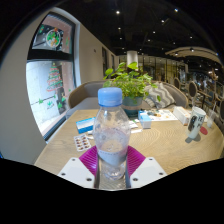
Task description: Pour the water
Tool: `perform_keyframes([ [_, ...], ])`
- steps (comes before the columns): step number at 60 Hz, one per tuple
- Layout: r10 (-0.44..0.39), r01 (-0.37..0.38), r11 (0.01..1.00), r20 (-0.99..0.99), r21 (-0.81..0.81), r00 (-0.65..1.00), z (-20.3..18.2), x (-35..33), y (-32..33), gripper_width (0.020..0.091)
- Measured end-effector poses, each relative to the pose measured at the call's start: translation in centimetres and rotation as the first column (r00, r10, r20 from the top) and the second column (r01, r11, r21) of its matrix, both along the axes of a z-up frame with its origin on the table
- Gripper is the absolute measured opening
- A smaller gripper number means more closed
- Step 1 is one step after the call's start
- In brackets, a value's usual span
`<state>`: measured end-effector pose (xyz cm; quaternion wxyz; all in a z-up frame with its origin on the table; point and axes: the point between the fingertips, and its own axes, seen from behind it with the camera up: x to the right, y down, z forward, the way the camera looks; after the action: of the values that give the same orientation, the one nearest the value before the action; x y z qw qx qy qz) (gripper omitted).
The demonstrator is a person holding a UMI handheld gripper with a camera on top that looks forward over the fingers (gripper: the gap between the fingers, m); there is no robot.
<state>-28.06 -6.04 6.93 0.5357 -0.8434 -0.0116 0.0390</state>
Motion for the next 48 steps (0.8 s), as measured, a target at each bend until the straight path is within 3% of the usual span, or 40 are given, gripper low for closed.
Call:
perform_keyframes([
  [1,0.0,0.0,1.0,-0.004,-0.003,1.0,0.0,0.1,0.0,0.0319],
  [14,0.028,-0.028,1.0,-0.04,0.006,0.999,2.7,0.4,0.5,0.0318],
  [27,0.056,-0.03,0.996,-0.345,0.08,0.937,13.3,2.9,1.8,0.0316],
  [39,0.059,0.006,0.997,-0.76,0.082,0.647,22.1,9.4,4.1,0.0316],
  [48,0.038,0.025,0.998,-0.941,0.049,0.336,24.1,15.7,6.9,0.0313],
])
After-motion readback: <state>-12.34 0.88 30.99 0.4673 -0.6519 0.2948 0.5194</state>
